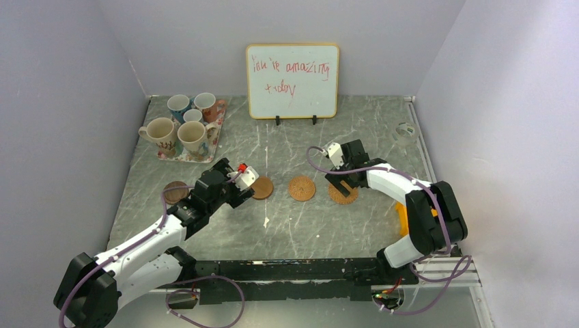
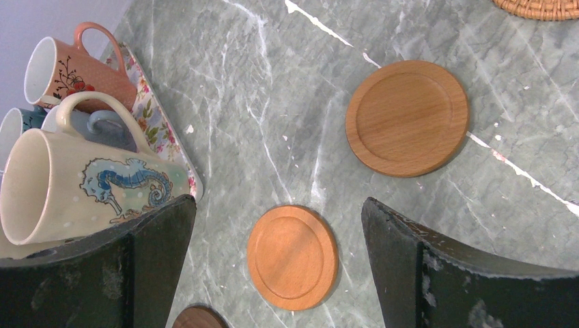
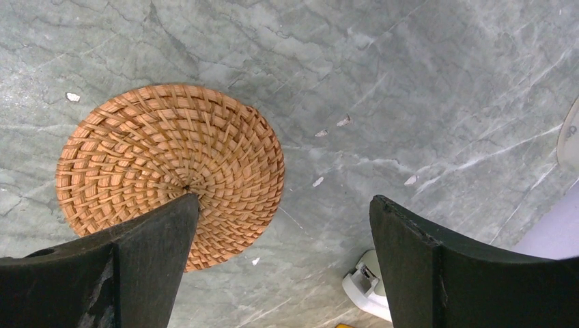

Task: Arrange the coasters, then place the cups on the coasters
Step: Move the coaster to the center of the board, then pick up the cup from the tray.

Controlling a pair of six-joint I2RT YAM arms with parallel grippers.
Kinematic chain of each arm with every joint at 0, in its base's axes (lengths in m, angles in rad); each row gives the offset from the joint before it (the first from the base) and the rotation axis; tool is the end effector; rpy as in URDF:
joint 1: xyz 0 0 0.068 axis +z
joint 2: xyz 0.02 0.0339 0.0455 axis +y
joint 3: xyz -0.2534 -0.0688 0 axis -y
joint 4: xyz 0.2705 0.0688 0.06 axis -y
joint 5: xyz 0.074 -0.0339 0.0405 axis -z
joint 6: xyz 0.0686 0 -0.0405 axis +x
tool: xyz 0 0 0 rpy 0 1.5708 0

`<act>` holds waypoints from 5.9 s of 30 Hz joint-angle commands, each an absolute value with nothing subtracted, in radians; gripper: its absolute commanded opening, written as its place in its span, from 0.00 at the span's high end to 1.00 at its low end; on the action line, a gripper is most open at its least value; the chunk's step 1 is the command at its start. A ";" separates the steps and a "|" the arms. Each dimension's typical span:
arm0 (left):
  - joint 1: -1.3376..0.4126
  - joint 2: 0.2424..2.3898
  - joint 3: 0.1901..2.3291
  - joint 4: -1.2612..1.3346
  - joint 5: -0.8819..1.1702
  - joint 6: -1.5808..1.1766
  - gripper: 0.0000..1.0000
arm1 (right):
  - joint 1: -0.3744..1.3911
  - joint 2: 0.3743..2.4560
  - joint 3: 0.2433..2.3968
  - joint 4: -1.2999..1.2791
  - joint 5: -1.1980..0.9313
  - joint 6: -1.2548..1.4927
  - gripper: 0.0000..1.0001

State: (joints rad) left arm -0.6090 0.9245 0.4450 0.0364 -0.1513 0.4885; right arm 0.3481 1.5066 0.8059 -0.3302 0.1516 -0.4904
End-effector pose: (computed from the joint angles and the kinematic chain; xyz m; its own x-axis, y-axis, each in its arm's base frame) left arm 0.2218 -0.1421 0.1834 -0.0976 0.6337 -0.7674 0.5658 0.6697 0.4810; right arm 0.3063 0.1001 0.1162 -0.5868 -0.7082 -0.3925 -0.6128 0.7053 -0.3564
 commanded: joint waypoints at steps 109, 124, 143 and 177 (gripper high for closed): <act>-0.253 0.828 0.501 0.051 -0.135 0.388 0.04 | 0.541 1.306 0.951 -0.274 -0.304 -0.400 0.00; -0.252 1.195 0.994 -0.152 -0.186 0.446 0.04 | 0.529 1.329 0.936 -0.273 -0.318 -0.423 0.00; -0.246 1.712 1.449 -0.358 -0.053 0.726 0.04 | 0.528 1.333 0.931 -0.269 -0.316 -0.426 0.00; -0.151 2.007 1.772 -0.821 0.012 0.988 0.31 | 0.528 1.338 0.927 -0.271 -0.319 -0.437 0.00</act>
State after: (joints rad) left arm -0.1619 2.0041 1.7489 -0.7959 -0.0116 0.9642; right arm 0.5316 1.3411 0.9302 -0.2909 -0.2985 -0.4221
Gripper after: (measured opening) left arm 0.722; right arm 0.994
